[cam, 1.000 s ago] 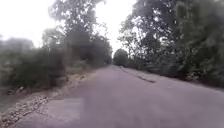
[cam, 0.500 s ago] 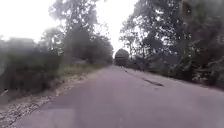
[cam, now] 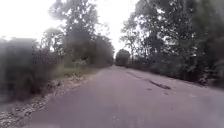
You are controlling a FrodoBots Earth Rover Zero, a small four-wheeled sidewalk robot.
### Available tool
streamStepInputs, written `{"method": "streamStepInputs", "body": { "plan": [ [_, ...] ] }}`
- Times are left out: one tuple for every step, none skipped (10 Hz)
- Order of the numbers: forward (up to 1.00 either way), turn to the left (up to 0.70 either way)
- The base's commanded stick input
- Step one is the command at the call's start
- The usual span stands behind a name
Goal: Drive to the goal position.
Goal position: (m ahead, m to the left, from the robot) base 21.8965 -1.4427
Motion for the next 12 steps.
{"method": "streamStepInputs", "body": {
  "plan": [
    [0.85, 0.00],
    [0.85, 0.00],
    [0.85, 0.00],
    [0.85, 0.00],
    [0.85, 0.00],
    [0.85, 0.00],
    [0.85, 0.00],
    [0.85, 0.00],
    [0.85, 0.00],
    [0.85, 0.00],
    [0.85, 0.00],
    [0.85, 0.00]
  ]
}}
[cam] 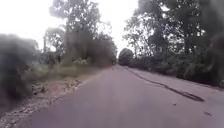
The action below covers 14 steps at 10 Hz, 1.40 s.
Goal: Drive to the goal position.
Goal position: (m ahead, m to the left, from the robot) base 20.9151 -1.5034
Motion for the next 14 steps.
{"method": "streamStepInputs", "body": {
  "plan": [
    [0.85, 0.00],
    [0.85, 0.00],
    [0.85, 0.00],
    [0.85, 0.00],
    [0.85, 0.00],
    [0.85, 0.00],
    [0.85, 0.00],
    [0.85, 0.00],
    [0.85, 0.00],
    [0.85, 0.00],
    [0.85, -0.02],
    [0.85, -0.10],
    [0.85, -0.34],
    [0.85, -0.27]
  ]
}}
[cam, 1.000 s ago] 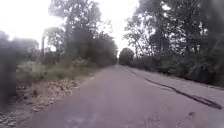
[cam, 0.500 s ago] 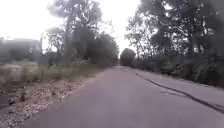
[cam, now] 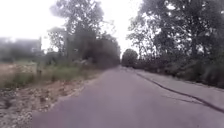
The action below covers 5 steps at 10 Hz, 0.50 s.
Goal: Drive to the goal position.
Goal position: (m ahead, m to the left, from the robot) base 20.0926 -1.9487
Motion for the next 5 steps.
{"method": "streamStepInputs", "body": {
  "plan": [
    [0.85, -0.13],
    [0.85, 0.00],
    [0.85, 0.00],
    [0.85, 0.00],
    [0.85, 0.00]
  ]
}}
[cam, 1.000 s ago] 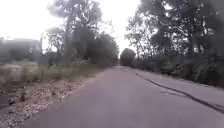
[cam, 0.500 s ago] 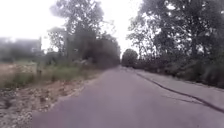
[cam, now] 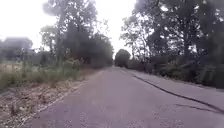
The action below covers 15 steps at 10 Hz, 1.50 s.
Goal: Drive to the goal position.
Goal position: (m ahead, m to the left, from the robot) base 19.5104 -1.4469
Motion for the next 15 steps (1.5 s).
{"method": "streamStepInputs", "body": {
  "plan": [
    [0.85, 0.00],
    [0.85, 0.00],
    [0.85, 0.00],
    [0.85, 0.00],
    [0.85, 0.00],
    [0.85, 0.00],
    [0.85, 0.00],
    [0.85, 0.00],
    [0.85, 0.00],
    [0.85, 0.00],
    [0.85, 0.00],
    [0.85, 0.00],
    [0.85, 0.00],
    [0.85, 0.00],
    [0.85, 0.00]
  ]
}}
